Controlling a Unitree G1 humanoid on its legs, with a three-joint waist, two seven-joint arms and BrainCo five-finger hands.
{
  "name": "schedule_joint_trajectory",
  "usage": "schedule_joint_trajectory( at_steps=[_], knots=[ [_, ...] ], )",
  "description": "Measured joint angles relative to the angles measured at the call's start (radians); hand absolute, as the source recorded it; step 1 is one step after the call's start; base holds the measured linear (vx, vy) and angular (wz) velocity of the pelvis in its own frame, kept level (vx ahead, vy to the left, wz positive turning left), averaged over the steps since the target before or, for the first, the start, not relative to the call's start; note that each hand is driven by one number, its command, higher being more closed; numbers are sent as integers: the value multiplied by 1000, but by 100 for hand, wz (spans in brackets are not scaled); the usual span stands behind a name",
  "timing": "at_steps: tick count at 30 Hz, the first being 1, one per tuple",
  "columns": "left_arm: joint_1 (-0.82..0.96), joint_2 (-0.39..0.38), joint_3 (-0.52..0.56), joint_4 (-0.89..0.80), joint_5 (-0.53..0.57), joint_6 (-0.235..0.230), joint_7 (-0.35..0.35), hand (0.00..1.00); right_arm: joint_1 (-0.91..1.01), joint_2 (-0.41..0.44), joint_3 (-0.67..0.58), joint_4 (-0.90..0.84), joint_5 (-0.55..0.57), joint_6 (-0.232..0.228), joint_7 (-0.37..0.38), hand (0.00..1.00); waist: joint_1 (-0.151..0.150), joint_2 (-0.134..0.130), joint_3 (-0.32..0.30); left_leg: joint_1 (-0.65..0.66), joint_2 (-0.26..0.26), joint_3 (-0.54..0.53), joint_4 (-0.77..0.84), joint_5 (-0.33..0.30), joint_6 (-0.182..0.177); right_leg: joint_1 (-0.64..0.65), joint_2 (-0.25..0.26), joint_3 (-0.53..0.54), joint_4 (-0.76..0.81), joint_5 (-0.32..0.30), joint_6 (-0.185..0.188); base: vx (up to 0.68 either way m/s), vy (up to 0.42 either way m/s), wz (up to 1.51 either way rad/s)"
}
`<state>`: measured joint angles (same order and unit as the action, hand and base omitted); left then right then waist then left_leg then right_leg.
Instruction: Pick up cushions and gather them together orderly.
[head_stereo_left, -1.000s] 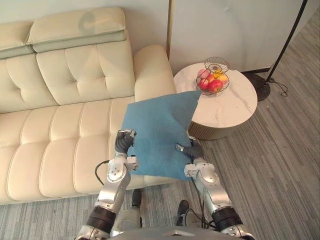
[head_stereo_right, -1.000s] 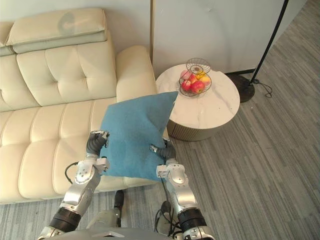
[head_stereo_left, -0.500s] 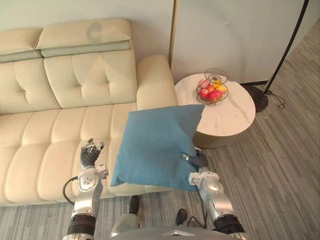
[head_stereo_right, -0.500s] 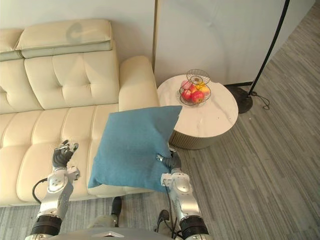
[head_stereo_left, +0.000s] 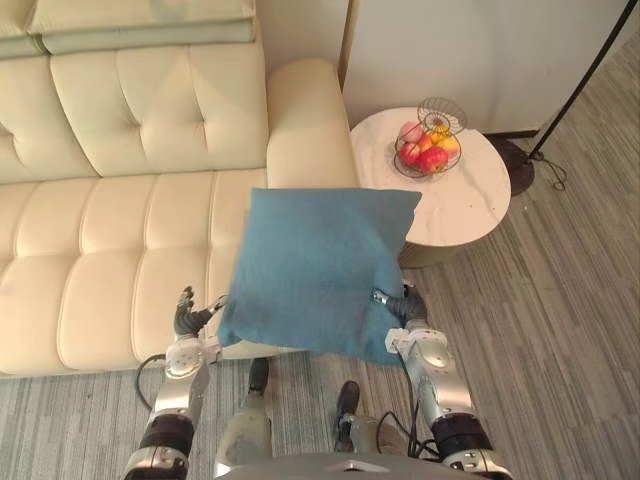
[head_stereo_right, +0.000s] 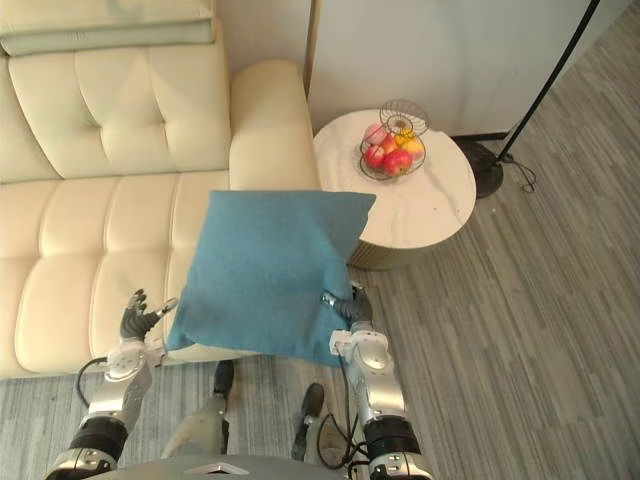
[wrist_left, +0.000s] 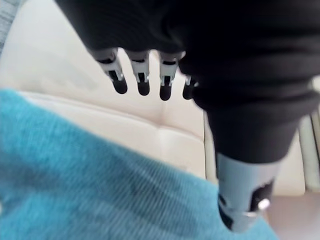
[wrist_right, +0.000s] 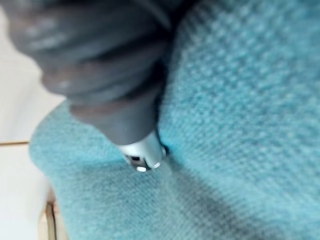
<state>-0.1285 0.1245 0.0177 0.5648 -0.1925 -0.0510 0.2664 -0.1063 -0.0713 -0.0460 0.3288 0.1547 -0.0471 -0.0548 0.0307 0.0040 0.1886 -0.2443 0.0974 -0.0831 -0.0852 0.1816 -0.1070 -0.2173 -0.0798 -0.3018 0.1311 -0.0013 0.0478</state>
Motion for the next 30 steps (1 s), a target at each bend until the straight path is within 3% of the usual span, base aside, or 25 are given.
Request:
schedule_joint_trajectory(
  at_steps=[7,8,12,20,30],
  knots=[
    [-129,-7,-102,0,-2,-1,-14,0,-93,-26,12,-46,15,-17,-21,100,-3,-5,85,-74,0,56,0,11,1,-156,-31,41,138,-35,-1,-57,-15,-11],
    [-150,-6,-111,0,-4,-1,-16,100,-111,-30,13,-46,16,-17,-22,100,-7,-3,92,-89,-1,60,0,17,1,-182,-37,45,160,-42,-3,-27,-37,-8],
    [-215,2,-149,-3,-41,-5,-19,100,-145,-41,17,-48,16,-25,-47,100,-6,-2,126,-102,-1,79,0,21,1,-215,-49,47,206,-58,-5,-6,-24,2],
    [-240,27,-159,-72,-63,-20,-7,100,-143,-42,32,-82,17,-38,-67,100,-6,-3,135,-101,-6,114,6,29,-1,-243,-64,63,254,-84,-4,27,-27,-2],
    [-206,22,-174,-221,-81,-36,10,100,-128,-41,36,-77,18,-54,-81,100,-8,-1,154,-37,-12,136,5,23,3,-181,-70,74,240,-86,0,27,-19,-3]
  ],
)
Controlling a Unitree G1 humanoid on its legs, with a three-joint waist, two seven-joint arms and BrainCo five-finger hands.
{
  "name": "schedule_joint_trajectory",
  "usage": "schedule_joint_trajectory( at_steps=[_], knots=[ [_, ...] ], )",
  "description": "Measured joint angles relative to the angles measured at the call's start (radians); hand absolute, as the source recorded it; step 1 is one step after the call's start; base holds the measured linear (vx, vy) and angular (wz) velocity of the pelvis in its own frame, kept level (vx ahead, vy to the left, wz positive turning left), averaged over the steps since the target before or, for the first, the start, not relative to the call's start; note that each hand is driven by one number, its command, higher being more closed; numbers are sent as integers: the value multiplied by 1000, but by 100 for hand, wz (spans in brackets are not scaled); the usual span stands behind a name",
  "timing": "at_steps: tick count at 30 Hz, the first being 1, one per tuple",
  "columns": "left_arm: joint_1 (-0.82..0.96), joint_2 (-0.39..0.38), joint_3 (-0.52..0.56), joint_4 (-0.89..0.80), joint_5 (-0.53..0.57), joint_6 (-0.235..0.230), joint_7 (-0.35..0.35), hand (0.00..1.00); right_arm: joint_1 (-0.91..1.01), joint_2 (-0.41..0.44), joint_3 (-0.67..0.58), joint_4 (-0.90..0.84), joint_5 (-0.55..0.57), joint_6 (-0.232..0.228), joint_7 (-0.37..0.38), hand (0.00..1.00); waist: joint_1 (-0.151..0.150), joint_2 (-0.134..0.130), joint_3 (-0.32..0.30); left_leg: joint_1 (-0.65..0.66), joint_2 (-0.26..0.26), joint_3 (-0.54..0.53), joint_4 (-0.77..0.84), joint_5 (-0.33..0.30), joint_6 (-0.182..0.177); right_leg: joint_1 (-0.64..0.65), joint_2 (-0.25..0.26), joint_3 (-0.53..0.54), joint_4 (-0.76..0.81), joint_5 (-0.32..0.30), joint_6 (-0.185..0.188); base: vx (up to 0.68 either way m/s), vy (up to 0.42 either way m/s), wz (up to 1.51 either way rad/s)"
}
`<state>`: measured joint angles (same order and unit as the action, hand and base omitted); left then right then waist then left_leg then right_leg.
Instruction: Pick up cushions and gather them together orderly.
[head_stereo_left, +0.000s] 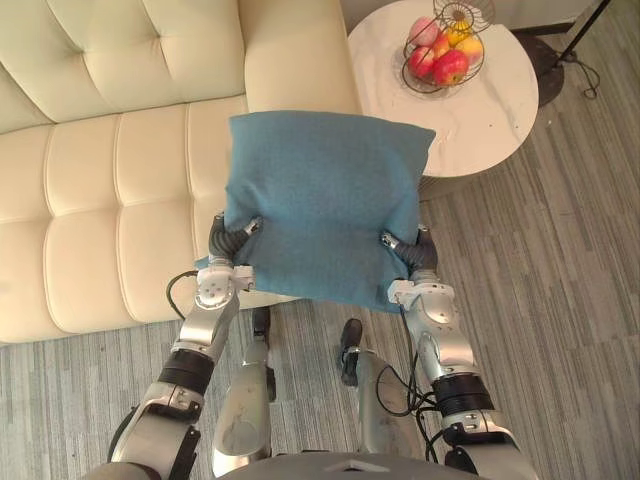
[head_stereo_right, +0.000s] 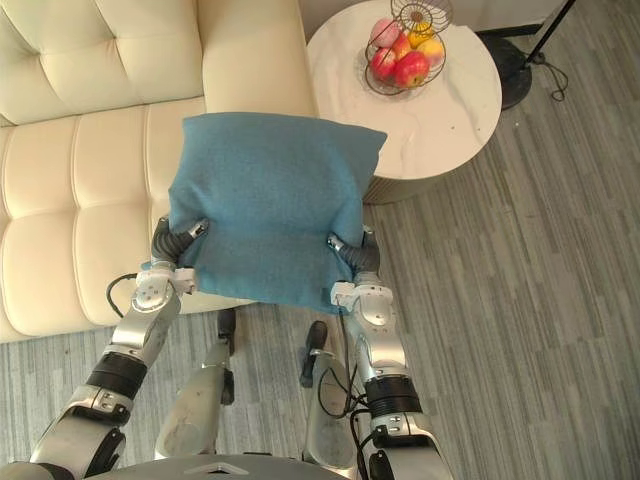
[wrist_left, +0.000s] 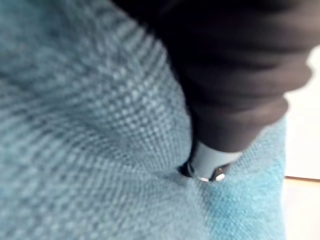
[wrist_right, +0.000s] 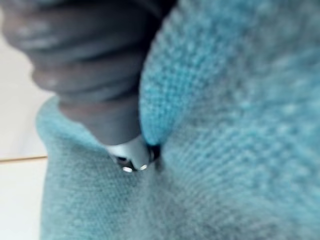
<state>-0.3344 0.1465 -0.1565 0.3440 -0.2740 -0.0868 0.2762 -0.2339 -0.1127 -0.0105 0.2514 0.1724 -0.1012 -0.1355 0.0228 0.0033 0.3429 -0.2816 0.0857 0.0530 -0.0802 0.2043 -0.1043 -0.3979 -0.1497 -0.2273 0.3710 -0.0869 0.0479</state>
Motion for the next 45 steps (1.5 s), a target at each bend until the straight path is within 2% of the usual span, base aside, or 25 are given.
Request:
schedule_joint_trajectory(
  at_steps=[8,11,12,14,16,20,23,26,33,37,38,39,40,41,42,43,44,45],
  knots=[
    [141,-8,-15,-188,7,1,-8,100,97,-3,36,-30,-1,6,21,100,-11,4,-7,97,1,-10,1,-35,11,161,17,-20,-125,22,19,98,0,4],
    [224,-8,-19,-304,58,2,-20,100,160,-3,45,-112,-22,19,27,100,-23,9,-20,134,-10,-29,1,-35,11,238,17,-54,-177,24,22,142,17,25],
    [275,-15,-19,-355,83,2,-22,100,182,-3,50,-127,-23,19,38,100,-22,12,-50,144,-15,-34,1,-35,11,269,21,-63,-205,27,26,130,-8,18],
    [328,-36,-7,-392,87,2,-21,100,198,-3,65,-128,-23,20,48,100,-20,22,-92,163,-21,-47,1,-35,11,305,20,-72,-233,29,28,125,-15,19],
    [400,-65,19,-449,90,2,-21,100,222,0,87,-184,-24,20,57,100,-14,49,-138,193,-25,-55,1,-35,11,358,20,-87,-260,29,28,94,-12,19],
    [459,-82,54,-535,80,-7,-20,100,221,1,103,-275,-24,20,66,100,2,82,-176,222,-16,-56,1,-35,11,395,35,-89,-276,38,22,-18,-6,2],
    [491,-90,69,-574,79,-22,-19,100,221,6,117,-322,-67,18,65,100,-1,83,-210,231,-1,-55,-4,-50,10,406,50,-88,-285,43,19,-96,5,-3],
    [517,-89,77,-597,80,-33,-17,100,221,9,127,-368,-102,17,66,100,-1,71,-235,232,10,-52,-5,-61,5,416,66,-84,-311,57,9,-89,7,-4],
    [594,-91,79,-650,79,-44,10,100,229,20,162,-399,-124,15,65,100,7,68,-285,225,12,-69,-5,-49,3,439,79,-92,-347,84,9,-65,-7,7],
    [588,-100,79,-651,78,-44,23,100,228,20,162,-400,-124,3,57,100,4,73,-290,171,12,-175,1,-13,-6,426,83,-198,-292,59,6,-59,-62,80],
    [583,-108,79,-652,76,-44,27,100,225,19,160,-399,-132,2,46,100,3,75,-293,141,17,-191,-5,-28,8,413,80,-253,-246,34,1,-96,-86,127],
    [574,-117,76,-647,57,-44,28,100,224,19,150,-400,-141,0,31,100,0,71,-297,117,22,-126,-5,-81,66,414,65,-309,-241,28,5,-113,-73,152],
    [560,-128,72,-641,50,-44,28,100,219,16,135,-400,-142,-1,23,100,1,63,-300,107,25,-47,0,-147,108,413,43,-347,-245,29,4,-57,42,132],
    [546,-134,69,-640,42,-45,28,100,203,14,119,-395,-146,-2,19,100,9,53,-296,90,37,58,11,-164,120,405,3,-377,-246,31,1,-54,94,112],
    [536,-140,63,-635,41,-45,31,100,181,11,112,-389,-164,-1,14,100,8,57,-298,65,53,176,71,-163,118,404,-29,-417,-229,33,2,22,154,113],
    [516,-143,61,-626,41,-45,31,100,175,2,101,-390,-175,-1,10,100,0,58,-299,68,94,321,169,-172,119,420,-54,-460,-220,35,11,60,126,92],
    [510,-145,58,-623,41,-45,31,100,176,-5,101,-390,-178,-1,4,100,-3,60,-299,77,110,360,189,-176,117,429,-57,-472,-221,36,14,95,176,101],
    [488,-146,39,-606,41,-49,30,100,175,-19,85,-391,-180,-3,-8,100,-20,92,-321,101,145,423,186,-139,79,441,-59,-505,-215,41,37,40,211,80]
  ],
)
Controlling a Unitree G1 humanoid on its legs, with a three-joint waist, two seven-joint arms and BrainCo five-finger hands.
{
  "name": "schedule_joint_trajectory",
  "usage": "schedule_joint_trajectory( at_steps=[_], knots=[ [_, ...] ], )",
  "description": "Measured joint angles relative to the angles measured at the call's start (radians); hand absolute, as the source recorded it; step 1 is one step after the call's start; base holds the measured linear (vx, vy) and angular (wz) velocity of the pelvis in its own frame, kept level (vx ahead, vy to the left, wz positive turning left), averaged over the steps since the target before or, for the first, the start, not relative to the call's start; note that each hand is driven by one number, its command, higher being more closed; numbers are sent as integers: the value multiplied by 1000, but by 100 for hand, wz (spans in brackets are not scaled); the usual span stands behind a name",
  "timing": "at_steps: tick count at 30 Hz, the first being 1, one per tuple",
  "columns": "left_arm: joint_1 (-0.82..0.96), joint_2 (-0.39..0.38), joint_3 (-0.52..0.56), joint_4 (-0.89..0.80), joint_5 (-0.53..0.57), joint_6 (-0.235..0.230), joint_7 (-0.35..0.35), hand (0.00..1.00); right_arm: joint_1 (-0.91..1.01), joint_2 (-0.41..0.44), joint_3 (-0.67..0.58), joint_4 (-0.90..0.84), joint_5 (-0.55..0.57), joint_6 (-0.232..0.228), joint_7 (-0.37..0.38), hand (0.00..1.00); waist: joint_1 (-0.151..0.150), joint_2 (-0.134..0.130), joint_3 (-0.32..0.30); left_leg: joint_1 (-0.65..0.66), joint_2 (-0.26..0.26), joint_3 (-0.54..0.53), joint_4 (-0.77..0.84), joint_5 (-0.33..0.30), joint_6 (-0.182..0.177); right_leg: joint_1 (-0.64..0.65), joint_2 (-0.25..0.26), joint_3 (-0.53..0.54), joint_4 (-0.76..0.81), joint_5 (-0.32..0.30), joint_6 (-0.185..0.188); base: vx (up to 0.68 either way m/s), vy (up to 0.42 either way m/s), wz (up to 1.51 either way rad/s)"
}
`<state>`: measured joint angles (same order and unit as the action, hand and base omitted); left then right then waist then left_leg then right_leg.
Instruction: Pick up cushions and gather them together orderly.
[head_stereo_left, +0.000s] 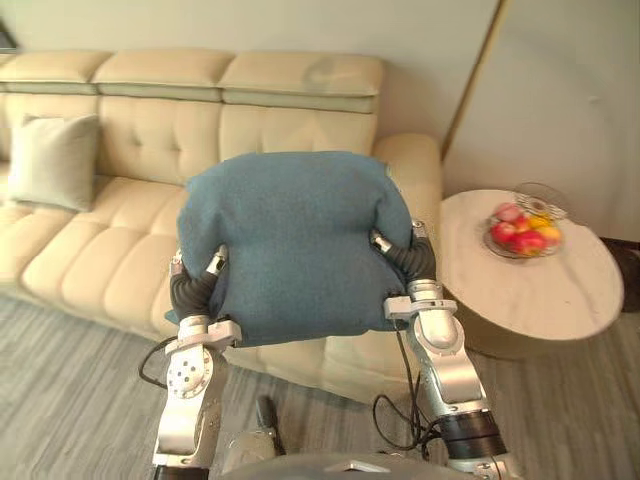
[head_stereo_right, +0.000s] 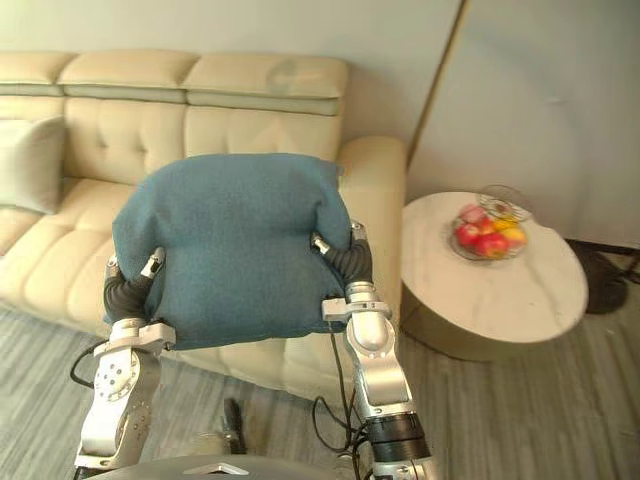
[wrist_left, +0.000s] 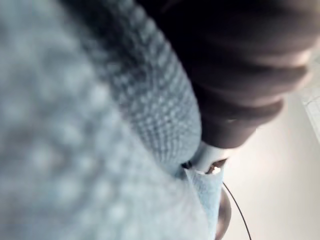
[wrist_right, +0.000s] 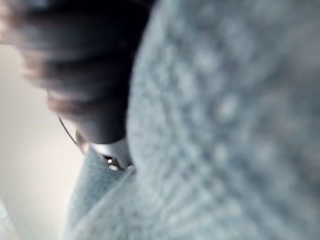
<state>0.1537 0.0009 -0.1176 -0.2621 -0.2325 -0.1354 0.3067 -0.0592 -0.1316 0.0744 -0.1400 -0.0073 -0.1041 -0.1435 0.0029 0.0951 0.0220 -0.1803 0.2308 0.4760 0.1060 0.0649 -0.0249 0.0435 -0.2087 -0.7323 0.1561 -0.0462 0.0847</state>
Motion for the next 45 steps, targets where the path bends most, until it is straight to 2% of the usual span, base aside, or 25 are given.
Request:
schedule_joint_trajectory(
  at_steps=[1,3,7,8,9,10,11,12,13,14,15,16,17,19,22,25,27,28,30,33,35,38,40,41,45],
  knots=[
    [-20,1,-9,14,0,-1,-2,100,-1,0,-15,0,0,-1,-7,100,-5,3,-2,-2,-15,2,-18,47,-1,2,-16,-8,8,6,11,34,281,80],
    [-54,13,-14,20,-1,-6,-10,100,-2,15,-30,-1,0,-1,-13,100,-8,-22,0,8,-83,2,-55,46,21,-5,-73,-6,8,27,40,6,260,34],
    [-62,49,-8,40,-1,-10,-12,100,-1,76,-39,4,-1,-1,-12,100,0,-78,33,-8,-162,35,-11,-19,82,-39,-173,37,55,35,38,-14,268,0],
    [-61,52,-3,50,-1,-10,-12,100,-1,83,-39,8,-1,-1,-12,100,8,-88,41,-18,-177,54,5,-39,91,-78,-208,64,105,18,3,-6,238,-18],
    [-60,56,0,59,-1,-10,-12,100,-1,86,-35,26,0,-1,-12,100,10,-95,55,-33,-191,66,30,-63,108,-129,-235,108,181,-10,-139,3,229,-17],
    [-59,60,-1,59,-1,-10,-13,100,-2,87,-36,41,1,-1,-11,100,6,-100,69,-29,-196,61,36,-73,121,-149,-232,164,210,-9,-186,6,232,16],
    [-58,61,-2,69,-1,-9,-19,100,0,88,-39,79,2,1,-9,100,-26,-108,98,-20,-210,11,38,-80,140,-200,-201,368,307,-13,-176,5,157,37],
    [-59,61,-4,80,-1,-8,-24,100,3,88,-41,88,4,4,-9,100,-38,-105,102,-18,-210,-8,28,-80,142,-212,-173,416,325,-46,-124,12,155,66],
    [-57,62,-7,100,-2,3,-29,100,11,88,-44,91,4,7,-9,100,-56,-98,109,1,-211,-35,-44,-80,138,-239,-89,446,329,-98,-83,30,102,48],
    [-57,64,-8,115,-2,6,-32,100,10,85,-47,92,5,7,-7,100,-64,-95,113,27,-219,-42,-124,-100,100,-264,-21,447,298,-105,-73,68,126,44],
    [-58,71,-6,122,-2,9,-32,100,14,100,-49,90,7,8,-5,100,-75,-120,113,33,-245,-31,-108,-132,82,-276,-18,452,262,-115,-74,162,115,26],
    [-66,81,2,120,-1,9,-33,100,17,109,-51,79,11,7,-1,100,-79,-152,138,27,-240,-29,28,-132,135,-277,-13,454,241,-126,-52,233,69,9],
    [-67,76,2,128,-1,22,-35,100,19,105,-49,92,18,6,2,100,-74,-169,157,90,-261,-11,7,-129,146,-285,4,481,220,-115,-50,215,47,14],
    [-68,66,-3,123,0,28,-49,100,20,83,-53,89,22,9,2,100,-101,-121,160,95,-258,-39,-16,-129,143,-323,55,482,180,-86,-43,100,56,13],
    [-79,71,-6,113,1,28,-62,100,34,81,-54,66,43,9,3,100,-129,-99,160,97,-268,-99,-58,-115,121,-376,94,512,136,-16,-68,189,15,43],
    [-81,70,-23,104,-1,28,-72,100,102,81,-57,-10,61,8,3,100,-140,-94,161,84,-276,-170,-15,-156,106,-355,98,490,144,-15,-78,239,-94,80],
    [-51,69,-36,82,-12,28,-75,100,150,81,-56,-29,62,5,8,100,-133,-84,151,83,-273,-202,60,-216,58,-293,115,472,117,-20,-88,423,-176,68],
    [-37,54,-47,73,-21,28,-77,100,169,76,-56,-36,63,5,9,100,-124,-57,147,42,-240,-197,184,-235,22,-254,118,441,96,-16,-98,413,-144,44],
    [-29,37,-47,73,-39,28,-83,100,180,57,-49,-37,91,6,9,100,-109,-51,145,-57,-182,-145,465,-204,-3,-208,114,440,81,-24,-110,424,-137,11],
    [-8,25,-69,68,-62,28,-95,100,231,42,-50,-96,106,6,0,100,-84,-49,144,-109,-60,-90,691,-213,13,-76,126,470,-6,-28,-116,412,-94,-30],
    [-7,17,-75,29,-68,27,-96,100,240,43,-60,-159,108,5,-10,100,-75,-47,141,-146,-26,-134,652,-267,0,-41,120,534,-30,-39,-118,339,95,-59],
    [-11,11,-86,15,-67,26,-102,100,230,46,-85,-160,109,0,-11,100,-60,-51,142,-145,-76,-237,393,-268,-7,-19,79,615,-25,-56,-92,263,251,-65],
    [0,1,-87,8,-67,26,-102,100,230,45,-84,-155,109,0,-11,100,-46,-39,132,-69,-123,-439,60,-128,-40,-12,56,682,-3,-91,-30,298,435,-117],
    [29,15,-84,4,-67,20,-100,100,231,66,-75,-125,104,-1,-8,100,-32,-54,111,-28,-135,-499,14,24,-108,-6,36,759,1,-138,47,205,384,-112],
    [64,37,-80,2,-67,23,-93,100,251,142,-64,-107,86,6,3,100,-27,-103,98,-33,-137,-416,134,-87,-71,-61,5,820,11,-43,59,149,284,-109]
  ],
)
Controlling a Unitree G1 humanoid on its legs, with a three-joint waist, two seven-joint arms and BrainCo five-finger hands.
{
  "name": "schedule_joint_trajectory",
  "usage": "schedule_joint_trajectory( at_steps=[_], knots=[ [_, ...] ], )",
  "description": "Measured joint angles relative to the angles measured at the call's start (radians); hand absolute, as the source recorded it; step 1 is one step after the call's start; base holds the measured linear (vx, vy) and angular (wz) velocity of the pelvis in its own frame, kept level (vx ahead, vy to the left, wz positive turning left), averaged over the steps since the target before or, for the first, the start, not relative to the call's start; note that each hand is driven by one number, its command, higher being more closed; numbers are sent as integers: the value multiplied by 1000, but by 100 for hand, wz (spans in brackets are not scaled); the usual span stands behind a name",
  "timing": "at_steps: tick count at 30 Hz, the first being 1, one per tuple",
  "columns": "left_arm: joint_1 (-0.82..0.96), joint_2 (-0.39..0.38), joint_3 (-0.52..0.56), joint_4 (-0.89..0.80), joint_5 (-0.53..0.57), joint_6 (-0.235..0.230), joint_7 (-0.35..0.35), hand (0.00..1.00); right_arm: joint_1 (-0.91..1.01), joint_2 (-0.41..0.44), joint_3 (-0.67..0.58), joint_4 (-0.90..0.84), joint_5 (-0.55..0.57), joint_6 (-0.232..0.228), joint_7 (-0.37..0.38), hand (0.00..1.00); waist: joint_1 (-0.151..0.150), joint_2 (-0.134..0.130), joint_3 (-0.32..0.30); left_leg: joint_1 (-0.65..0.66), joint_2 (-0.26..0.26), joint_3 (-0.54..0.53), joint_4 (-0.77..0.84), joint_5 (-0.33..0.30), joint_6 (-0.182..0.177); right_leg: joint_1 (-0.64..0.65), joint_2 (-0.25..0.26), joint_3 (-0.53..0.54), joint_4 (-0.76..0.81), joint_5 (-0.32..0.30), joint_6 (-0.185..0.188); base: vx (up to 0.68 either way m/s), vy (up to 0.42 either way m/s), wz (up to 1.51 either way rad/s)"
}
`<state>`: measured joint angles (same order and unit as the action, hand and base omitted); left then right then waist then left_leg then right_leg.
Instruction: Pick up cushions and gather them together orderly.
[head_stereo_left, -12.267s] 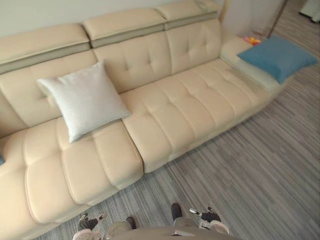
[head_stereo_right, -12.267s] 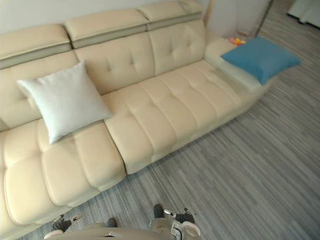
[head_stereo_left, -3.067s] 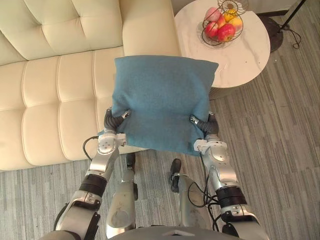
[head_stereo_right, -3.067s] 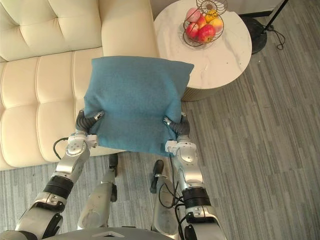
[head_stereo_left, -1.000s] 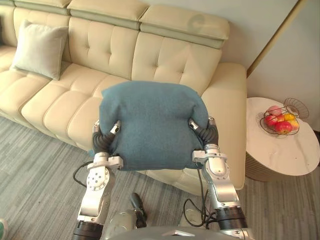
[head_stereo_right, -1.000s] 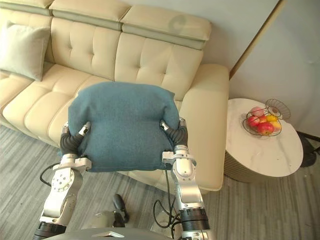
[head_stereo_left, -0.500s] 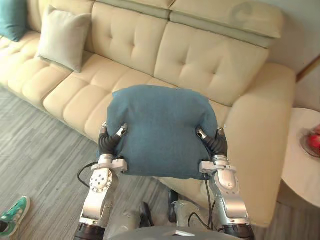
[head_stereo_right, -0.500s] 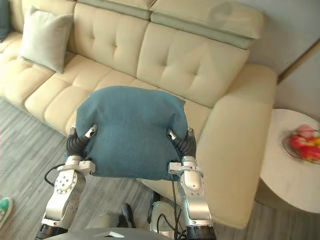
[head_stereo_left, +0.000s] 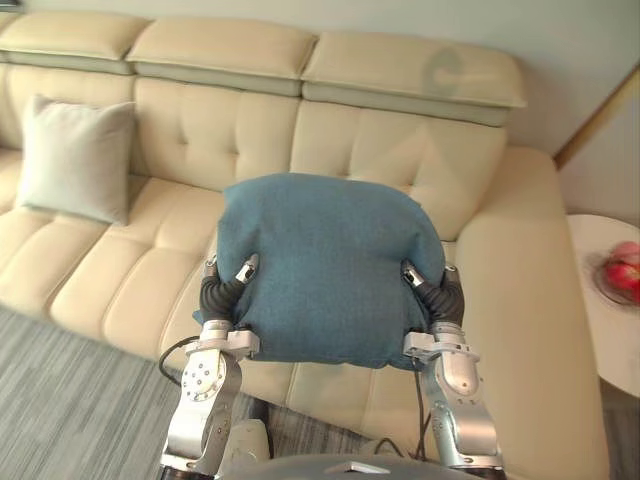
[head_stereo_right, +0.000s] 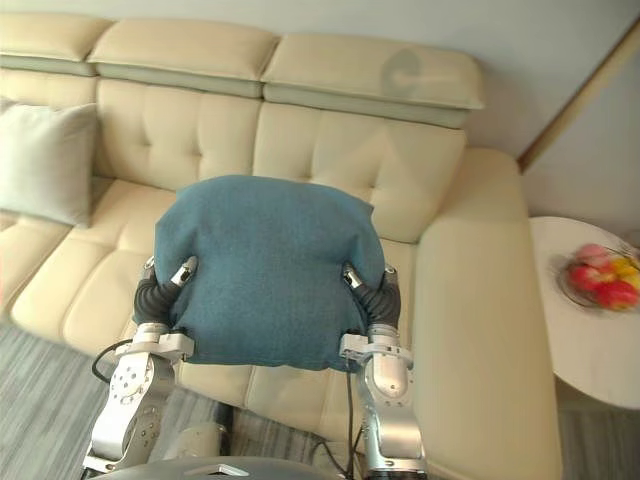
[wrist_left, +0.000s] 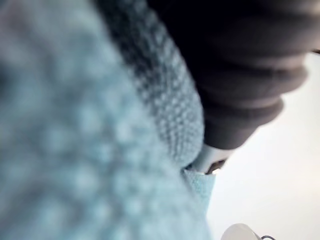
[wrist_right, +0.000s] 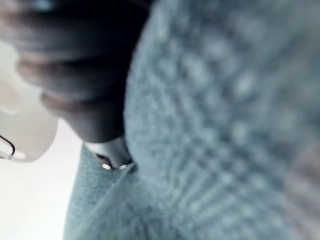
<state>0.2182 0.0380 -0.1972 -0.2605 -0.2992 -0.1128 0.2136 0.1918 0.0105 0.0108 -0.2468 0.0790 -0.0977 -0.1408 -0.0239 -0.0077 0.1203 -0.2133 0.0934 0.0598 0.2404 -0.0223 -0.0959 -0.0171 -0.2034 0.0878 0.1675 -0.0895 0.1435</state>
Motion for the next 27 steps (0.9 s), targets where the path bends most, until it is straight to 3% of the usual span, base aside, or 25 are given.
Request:
schedule_joint_trajectory(
  at_steps=[6,9,12,14,18,20,22,27],
  knots=[
    [43,38,2,8,2,-3,-1,100,-18,-3,18,95,-7,-3,26,100,-2,-50,-31,2,32,203,69,-117,14,-109,4,178,-67,128,16,-28,172,-125],
    [50,39,18,24,9,-3,-2,100,-43,-19,36,176,-7,-2,30,100,3,-51,-32,8,27,234,54,-132,22,-166,15,172,-81,176,10,-97,66,-107],
    [51,39,33,70,9,2,-2,100,-45,-24,53,205,-8,-1,30,100,-9,-50,-32,4,23,243,51,-131,21,-194,18,122,-90,167,11,-41,-20,-56],
    [50,28,33,85,11,6,-2,100,-49,-36,53,225,-8,-1,30,100,-16,-40,-32,-12,29,209,49,-114,2,-193,27,83,-107,137,23,3,-152,5],
    [-4,13,49,110,31,6,15,100,-116,-38,55,294,35,-3,28,100,-24,-23,-30,-54,36,142,9,-59,-4,-201,42,11,-146,157,-5,0,-118,34],
    [-70,23,68,148,37,6,44,100,-198,-38,65,354,50,-4,23,100,-18,-22,-22,-77,34,130,-18,-30,-5,-220,44,7,-165,182,-12,-42,-44,21],
    [-176,48,92,203,48,6,98,100,-309,-41,89,392,51,-4,-9,100,-2,-11,27,-85,22,121,-74,20,-1,-228,39,-10,-194,214,-20,-76,-30,21],
    [-280,59,124,206,71,5,204,100,-469,-42,126,391,26,-4,-99,100,27,17,74,-108,13,89,-208,119,-4,-283,40,-61,-193,224,-19,-81,-22,29]
  ],
)
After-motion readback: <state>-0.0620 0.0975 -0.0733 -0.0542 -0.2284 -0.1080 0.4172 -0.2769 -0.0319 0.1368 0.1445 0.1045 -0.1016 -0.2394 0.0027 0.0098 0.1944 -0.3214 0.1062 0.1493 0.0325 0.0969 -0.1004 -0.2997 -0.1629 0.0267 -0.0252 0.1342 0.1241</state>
